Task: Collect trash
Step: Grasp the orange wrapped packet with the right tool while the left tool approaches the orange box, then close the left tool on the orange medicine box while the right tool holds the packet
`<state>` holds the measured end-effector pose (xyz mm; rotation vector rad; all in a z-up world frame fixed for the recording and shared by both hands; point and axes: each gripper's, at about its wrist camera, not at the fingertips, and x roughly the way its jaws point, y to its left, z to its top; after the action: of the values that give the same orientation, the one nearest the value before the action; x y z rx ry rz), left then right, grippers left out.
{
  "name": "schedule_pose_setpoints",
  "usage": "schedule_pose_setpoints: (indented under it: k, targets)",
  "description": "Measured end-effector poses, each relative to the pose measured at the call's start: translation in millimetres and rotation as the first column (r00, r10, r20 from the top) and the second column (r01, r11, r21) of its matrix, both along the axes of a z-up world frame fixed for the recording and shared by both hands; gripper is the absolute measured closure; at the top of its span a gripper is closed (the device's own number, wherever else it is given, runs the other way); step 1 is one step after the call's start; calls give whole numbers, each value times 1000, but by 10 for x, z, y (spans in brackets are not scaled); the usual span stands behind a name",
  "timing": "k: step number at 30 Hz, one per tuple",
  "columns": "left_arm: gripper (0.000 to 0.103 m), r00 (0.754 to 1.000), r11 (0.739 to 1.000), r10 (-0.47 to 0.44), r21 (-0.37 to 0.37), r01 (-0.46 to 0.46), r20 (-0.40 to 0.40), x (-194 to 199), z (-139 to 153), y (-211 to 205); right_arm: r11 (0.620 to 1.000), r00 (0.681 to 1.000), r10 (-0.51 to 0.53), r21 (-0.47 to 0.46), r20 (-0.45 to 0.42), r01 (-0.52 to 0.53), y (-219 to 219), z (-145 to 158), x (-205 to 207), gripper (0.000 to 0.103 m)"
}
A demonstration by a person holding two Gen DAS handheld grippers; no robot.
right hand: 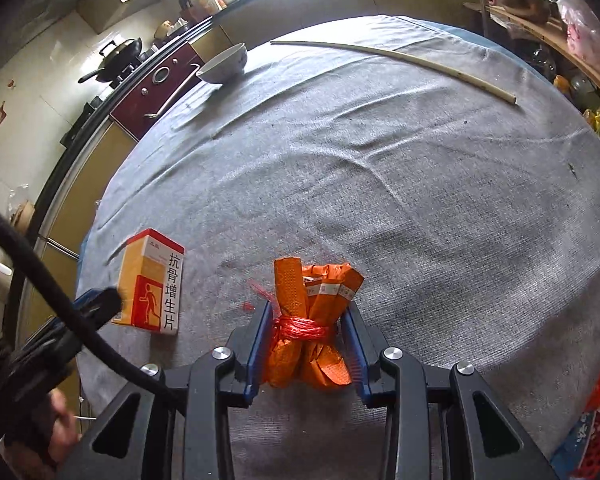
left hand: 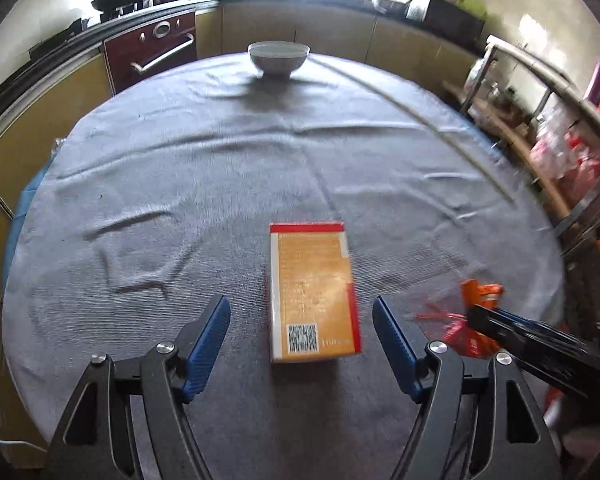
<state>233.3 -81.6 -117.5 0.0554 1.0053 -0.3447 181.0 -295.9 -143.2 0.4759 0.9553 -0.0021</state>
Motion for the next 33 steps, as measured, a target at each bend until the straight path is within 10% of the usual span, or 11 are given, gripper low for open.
schedule_pose_setpoints:
  k: [2, 4, 33]
  targets:
    - [29, 1000, 1000, 7, -9, -7, -20, 53, -86, -24, 1000, 1000, 6, 6, 1, -6, 2, -18, 2, 65]
    - [53, 999, 999, 4, -38, -6, -44, 88, -153, -8, 1000, 1000, 10, 6, 4, -10, 21, -33, 11, 65]
    - [55, 971, 998, 1, 66, -17, 239, -575, 498, 5, 997, 982, 67, -40, 176, -61, 154, 385, -373, 65]
